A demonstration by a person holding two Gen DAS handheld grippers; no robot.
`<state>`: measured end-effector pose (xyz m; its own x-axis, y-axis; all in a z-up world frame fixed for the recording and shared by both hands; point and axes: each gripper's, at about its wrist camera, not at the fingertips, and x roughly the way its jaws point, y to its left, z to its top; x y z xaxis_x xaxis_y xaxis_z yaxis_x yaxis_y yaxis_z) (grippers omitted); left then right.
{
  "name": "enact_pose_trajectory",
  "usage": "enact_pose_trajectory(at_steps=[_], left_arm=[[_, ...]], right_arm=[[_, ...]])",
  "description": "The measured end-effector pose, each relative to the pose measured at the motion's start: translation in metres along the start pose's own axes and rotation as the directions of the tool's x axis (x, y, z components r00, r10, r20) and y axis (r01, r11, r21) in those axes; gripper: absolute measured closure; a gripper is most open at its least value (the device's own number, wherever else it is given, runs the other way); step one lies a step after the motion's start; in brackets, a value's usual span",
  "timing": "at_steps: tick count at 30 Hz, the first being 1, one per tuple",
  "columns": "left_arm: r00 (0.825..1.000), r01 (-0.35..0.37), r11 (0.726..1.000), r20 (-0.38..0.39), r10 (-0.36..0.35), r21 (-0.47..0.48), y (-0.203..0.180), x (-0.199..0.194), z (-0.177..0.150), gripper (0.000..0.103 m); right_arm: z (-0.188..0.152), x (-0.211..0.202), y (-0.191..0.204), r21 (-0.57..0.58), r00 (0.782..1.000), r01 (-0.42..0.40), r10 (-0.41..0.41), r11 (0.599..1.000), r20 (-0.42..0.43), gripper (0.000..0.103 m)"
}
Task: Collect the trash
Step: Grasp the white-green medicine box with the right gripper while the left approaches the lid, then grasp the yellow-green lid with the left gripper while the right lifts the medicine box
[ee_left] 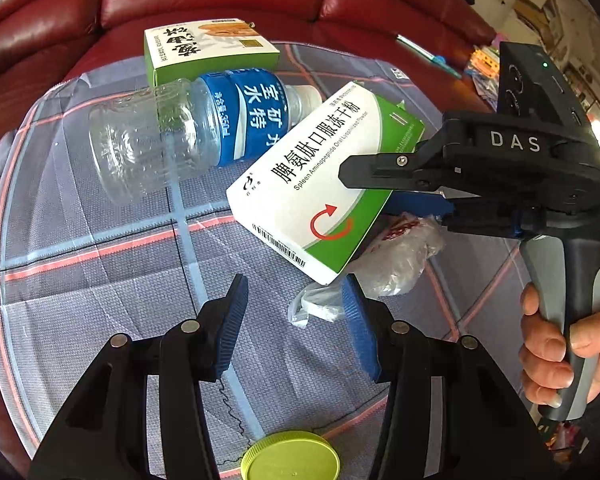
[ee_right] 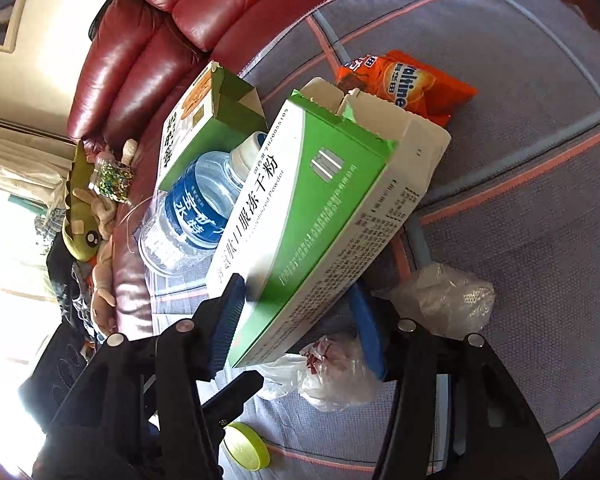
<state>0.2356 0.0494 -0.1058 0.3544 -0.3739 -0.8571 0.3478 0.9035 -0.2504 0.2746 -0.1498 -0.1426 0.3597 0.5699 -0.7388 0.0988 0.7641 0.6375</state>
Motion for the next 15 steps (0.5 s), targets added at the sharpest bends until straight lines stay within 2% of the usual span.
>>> enact_pose_trajectory(at_steps=[5, 9, 15], left_arm=[[1.0, -0.019, 1.0, 0.012, 0.019, -0.004, 0.0, -0.024, -0.015, 0.048], [0.999, -0.041, 0.999, 0.004, 0.041, 0.004, -0.006, -0.04, -0.04, 0.043], [0.998, -0.052, 0.999, -0.029, 0.052, 0.0, -0.02, -0.048, -0.087, 0.033]], right_arm=[[-0.002, -0.023, 0.019, -0.088, 1.0, 0.002, 0.0, 0.996, 0.023, 0.067], [-0.012, -0.047, 0.043, -0.216, 0.996, 0.075, -0.063, 0.973, 0.062, 0.069], [-0.03, -0.078, 0.044, -0.259, 0.993, 0.097, -0.077, 0.961, 0.085, 0.072]])
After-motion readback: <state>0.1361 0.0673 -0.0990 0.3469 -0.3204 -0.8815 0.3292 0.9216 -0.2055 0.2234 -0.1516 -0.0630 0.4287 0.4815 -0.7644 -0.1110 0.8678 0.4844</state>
